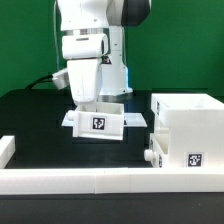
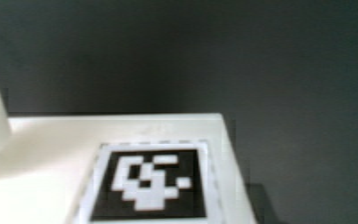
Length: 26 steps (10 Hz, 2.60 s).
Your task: Assemble drawer
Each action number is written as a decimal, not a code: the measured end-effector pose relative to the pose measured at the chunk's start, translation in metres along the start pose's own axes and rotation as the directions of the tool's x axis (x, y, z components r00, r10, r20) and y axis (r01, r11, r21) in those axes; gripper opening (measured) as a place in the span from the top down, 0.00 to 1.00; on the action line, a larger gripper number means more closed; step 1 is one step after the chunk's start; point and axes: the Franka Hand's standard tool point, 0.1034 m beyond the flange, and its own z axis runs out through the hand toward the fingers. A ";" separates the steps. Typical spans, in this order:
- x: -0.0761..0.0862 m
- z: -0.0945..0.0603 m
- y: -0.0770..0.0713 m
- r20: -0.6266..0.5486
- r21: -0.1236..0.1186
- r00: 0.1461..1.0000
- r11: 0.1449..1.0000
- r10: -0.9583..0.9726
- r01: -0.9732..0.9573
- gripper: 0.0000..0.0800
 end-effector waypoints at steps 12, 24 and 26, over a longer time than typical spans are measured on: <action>0.026 0.006 0.042 -0.023 0.056 1.000 0.998 -0.010 0.011 0.95; 0.043 0.001 0.058 -0.033 0.048 0.999 0.998 -0.035 0.036 0.95; 0.045 0.003 0.055 -0.034 0.052 0.999 0.998 -0.038 0.039 0.95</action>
Offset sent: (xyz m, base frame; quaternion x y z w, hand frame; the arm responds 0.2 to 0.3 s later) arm 0.0311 0.0132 0.0015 0.0107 -0.0017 -0.0015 0.9999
